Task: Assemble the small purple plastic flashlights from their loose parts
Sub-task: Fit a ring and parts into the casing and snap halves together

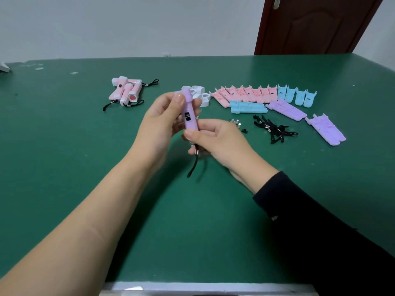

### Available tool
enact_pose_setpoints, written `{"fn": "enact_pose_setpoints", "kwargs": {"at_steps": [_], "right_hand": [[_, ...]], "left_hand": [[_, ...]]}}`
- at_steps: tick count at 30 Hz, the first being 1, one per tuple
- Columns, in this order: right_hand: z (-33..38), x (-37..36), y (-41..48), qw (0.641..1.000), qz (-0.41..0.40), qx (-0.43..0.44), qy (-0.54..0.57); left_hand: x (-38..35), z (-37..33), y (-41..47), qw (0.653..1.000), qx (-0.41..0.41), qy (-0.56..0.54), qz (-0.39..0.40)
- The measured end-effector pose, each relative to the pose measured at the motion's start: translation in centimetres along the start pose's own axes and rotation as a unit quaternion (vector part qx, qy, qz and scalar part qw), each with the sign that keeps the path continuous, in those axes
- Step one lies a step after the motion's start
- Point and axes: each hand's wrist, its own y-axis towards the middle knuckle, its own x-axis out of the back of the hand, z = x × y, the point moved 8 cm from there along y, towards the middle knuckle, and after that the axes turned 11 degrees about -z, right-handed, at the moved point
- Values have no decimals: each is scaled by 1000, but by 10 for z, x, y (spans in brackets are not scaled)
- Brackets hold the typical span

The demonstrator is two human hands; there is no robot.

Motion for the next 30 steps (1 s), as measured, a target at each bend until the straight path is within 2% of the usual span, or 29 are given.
{"fn": "enact_pose_setpoints", "kwargs": {"at_steps": [4, 7, 11, 14, 17, 21, 25, 30], "right_hand": [[4, 3, 2, 998, -17, 35, -40], [15, 12, 4, 992, -51, 90, -78], [28, 23, 5, 983, -65, 148, -88], [33, 23, 3, 979, -47, 169, -104], [30, 18, 3, 980, -29, 158, -119], [21, 4, -1, 989, 9, 112, -100], [14, -6, -4, 993, 27, 77, -88], [8, -5, -3, 996, 38, 33, -77]], "left_hand": [[-5, -12, -5, 995, -75, 66, 19], [-19, -26, -15, 982, -149, 76, 90], [-29, -33, -25, 971, -177, 70, 142], [-27, -33, -25, 972, -176, 75, 134], [-19, -33, -20, 982, -155, 62, 89], [-5, -24, -7, 996, -86, 9, 36], [4, -13, 0, 999, -16, -29, 23], [10, -1, 8, 998, 66, -6, 10]]}}
